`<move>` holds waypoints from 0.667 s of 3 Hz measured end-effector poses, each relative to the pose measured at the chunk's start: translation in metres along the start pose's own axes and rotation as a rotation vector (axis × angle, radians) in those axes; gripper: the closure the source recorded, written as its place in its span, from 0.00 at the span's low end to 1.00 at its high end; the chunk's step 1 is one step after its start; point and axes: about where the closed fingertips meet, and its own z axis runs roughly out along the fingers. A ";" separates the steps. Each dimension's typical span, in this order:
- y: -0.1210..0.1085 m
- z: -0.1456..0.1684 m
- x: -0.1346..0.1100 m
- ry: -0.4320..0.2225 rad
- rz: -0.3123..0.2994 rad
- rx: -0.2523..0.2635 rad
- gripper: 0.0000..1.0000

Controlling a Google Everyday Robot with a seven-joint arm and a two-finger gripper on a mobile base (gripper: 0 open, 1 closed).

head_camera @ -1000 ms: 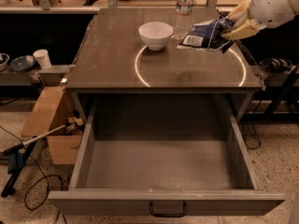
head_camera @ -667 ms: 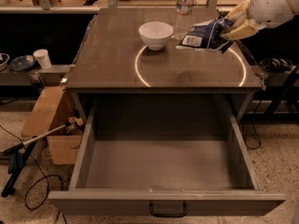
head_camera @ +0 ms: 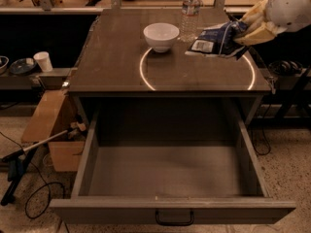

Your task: Place blue chip bag into top drawer

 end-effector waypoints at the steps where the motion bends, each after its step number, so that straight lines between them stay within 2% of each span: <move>1: 0.022 -0.008 -0.008 0.008 0.017 0.005 1.00; 2: 0.044 -0.014 -0.013 0.013 0.046 0.020 1.00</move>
Offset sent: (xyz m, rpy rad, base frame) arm -0.0785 0.0064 -0.0040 0.0219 0.0184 -0.0982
